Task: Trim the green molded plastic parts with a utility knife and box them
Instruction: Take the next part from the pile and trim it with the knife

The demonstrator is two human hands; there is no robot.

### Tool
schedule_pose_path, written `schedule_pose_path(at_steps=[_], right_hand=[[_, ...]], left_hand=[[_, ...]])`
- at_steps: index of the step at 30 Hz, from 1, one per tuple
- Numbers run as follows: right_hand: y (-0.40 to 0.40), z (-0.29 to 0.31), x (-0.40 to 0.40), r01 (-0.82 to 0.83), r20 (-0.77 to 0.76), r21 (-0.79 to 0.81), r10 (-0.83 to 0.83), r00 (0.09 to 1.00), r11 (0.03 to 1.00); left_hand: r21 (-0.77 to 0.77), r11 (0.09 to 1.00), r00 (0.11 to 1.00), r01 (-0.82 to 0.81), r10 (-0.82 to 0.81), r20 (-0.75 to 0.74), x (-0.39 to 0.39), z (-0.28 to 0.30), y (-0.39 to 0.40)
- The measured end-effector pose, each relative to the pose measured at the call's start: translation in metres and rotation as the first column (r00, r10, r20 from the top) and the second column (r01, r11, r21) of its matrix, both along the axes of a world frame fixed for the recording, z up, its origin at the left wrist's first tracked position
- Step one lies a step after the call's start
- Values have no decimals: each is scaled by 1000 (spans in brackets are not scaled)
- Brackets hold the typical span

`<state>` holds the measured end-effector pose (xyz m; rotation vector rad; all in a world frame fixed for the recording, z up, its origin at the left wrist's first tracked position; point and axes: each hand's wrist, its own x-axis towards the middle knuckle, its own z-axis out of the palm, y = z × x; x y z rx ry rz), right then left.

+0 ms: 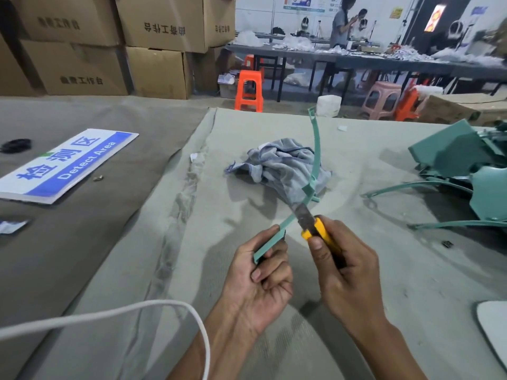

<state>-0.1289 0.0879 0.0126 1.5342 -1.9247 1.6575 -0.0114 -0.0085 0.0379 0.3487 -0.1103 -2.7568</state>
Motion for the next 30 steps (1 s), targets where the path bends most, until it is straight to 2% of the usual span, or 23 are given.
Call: schedule_pose_path(at_steps=[2,7,8,10,13,18,23,25,28,30], right_hand=[[1,2,-2,62,-23,-19,-62,998,998],[7,1,-3,-89,-105,-14,88,991,996],[4,0,-3,-53,-113,-3,52,992,999],[1,-2,-4,121,-123,2,-120,985,993],[3,-2,-10,332,-153,-51,-336,929,942],[12,4,-12,187,-316,4,-176,932,982],[11,4,-16,445,-209,-57,-446,870,894],[17,5,-23,390,-230,-87,-400,887,917],[23,4,-28,205,-286,-35,-206,936,978],[18,4,-25,245,-274,13,-232,933,969]], left_hand=[[19,1000,1000,3,-3,-6,0,-1,0],[-22,1000,1000,-21,21,-15,0,-4,0],[-19,1000,999,-23,22,-29,0,-4,-1],[-12,999,999,-37,37,-8,1,-3,-3],[-64,995,995,-79,83,64,3,-3,-9],[-236,964,976,-120,158,150,3,2,-13],[-391,911,939,-133,242,243,4,5,-15],[-424,894,927,-144,272,258,3,4,-15],[-488,860,912,-152,312,267,2,3,-13],[-534,830,902,-159,342,263,1,2,-12]])
